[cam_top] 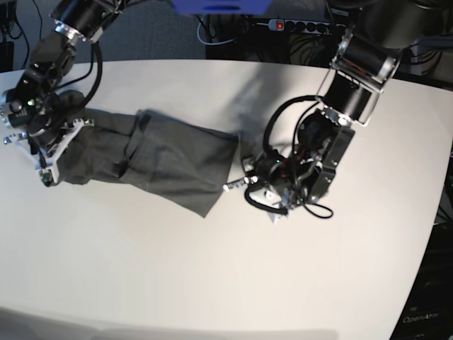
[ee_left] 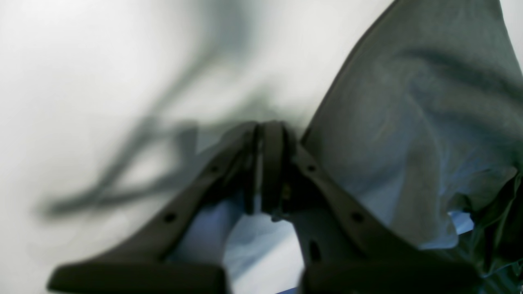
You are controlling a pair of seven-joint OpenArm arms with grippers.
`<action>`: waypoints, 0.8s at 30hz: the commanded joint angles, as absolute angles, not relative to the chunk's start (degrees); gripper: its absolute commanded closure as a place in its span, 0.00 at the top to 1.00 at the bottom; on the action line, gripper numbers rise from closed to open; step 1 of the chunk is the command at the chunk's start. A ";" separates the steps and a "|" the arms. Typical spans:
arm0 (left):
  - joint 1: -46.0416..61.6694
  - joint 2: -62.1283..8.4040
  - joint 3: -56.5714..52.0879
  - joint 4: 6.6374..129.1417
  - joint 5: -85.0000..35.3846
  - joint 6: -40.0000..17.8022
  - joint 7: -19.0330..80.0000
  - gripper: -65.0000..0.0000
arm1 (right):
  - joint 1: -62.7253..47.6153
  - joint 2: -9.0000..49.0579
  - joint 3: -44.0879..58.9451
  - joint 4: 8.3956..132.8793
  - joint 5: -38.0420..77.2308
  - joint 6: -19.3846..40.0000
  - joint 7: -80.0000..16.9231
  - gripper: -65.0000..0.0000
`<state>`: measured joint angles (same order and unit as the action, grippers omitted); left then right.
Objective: Fold the T-shirt properly
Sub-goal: 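Grasp the strip end with the right gripper and fold it toward the left gripper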
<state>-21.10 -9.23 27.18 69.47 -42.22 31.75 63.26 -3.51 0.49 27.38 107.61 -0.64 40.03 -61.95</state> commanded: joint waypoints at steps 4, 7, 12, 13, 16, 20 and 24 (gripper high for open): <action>-21.41 -9.36 27.38 69.58 -41.80 32.31 63.87 0.04 | -2.59 1.19 25.54 108.62 -0.22 40.00 -61.05 0.01; -21.41 -9.36 27.38 69.58 -41.80 32.31 63.87 0.04 | -2.42 1.10 24.22 108.53 0.13 40.00 -61.05 0.01; -21.41 -9.36 27.38 69.67 -41.80 32.31 63.87 0.04 | -2.15 -0.92 22.99 108.44 -0.13 40.00 -61.05 0.01; -21.41 -9.36 27.38 69.67 -41.80 32.31 63.87 0.04 | -1.71 -1.27 22.55 108.35 -0.22 40.00 -61.05 0.01; -21.41 -9.36 27.38 69.67 -41.80 32.31 63.87 0.04 | -1.54 -1.36 19.74 108.35 -0.31 40.00 -61.05 0.01; -21.41 -9.36 27.38 69.67 -41.80 32.31 63.87 0.04 | -1.45 -1.27 15.60 108.35 -0.31 40.00 -61.05 0.01; -21.41 -9.27 27.38 69.67 -41.63 32.31 63.87 0.04 | -0.22 -1.27 11.65 108.26 -0.22 40.00 -61.49 0.01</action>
